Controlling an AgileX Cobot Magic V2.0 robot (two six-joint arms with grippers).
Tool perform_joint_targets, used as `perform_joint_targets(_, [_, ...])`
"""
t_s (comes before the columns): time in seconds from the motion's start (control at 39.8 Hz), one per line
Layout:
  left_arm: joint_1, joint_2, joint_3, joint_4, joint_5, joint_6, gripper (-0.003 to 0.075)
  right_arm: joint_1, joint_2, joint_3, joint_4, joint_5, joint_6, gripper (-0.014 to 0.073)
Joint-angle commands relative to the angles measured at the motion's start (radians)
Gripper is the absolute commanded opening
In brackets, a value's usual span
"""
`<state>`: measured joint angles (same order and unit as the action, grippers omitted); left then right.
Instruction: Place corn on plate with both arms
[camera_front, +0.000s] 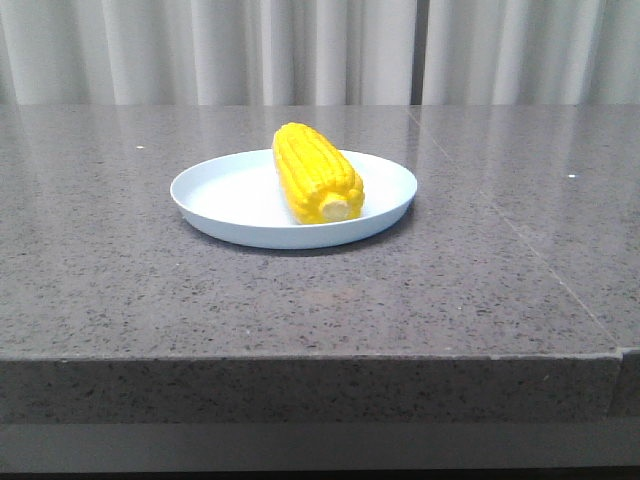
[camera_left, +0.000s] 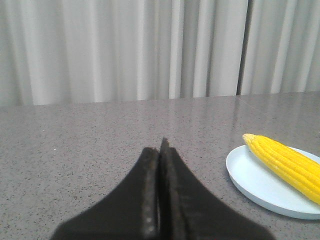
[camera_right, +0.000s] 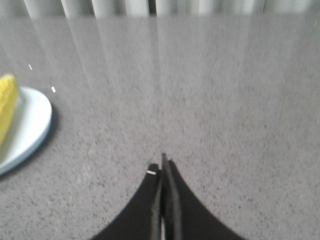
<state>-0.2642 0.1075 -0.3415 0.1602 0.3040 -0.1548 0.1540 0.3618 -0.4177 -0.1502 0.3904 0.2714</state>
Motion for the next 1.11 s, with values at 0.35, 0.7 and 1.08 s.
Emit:
perform_joint_targets(0.35, [0.001, 0.009, -0.028, 0.003, -0.088, -0.005, -0.002, -0.002, -0.184, 0.036, -0.021, -0.143, -0.014, -0.0064])
perform_joint_targets(0.7, [0.001, 0.009, -0.028, 0.003, -0.088, -0.005, -0.002, -0.002, -0.184, 0.036, -0.021, -0.143, -0.014, -0.0064])
perform_joint_targets(1.08, [0.001, 0.009, -0.028, 0.003, -0.088, -0.005, -0.002, -0.002, -0.184, 0.036, -0.021, -0.143, -0.014, -0.0064])
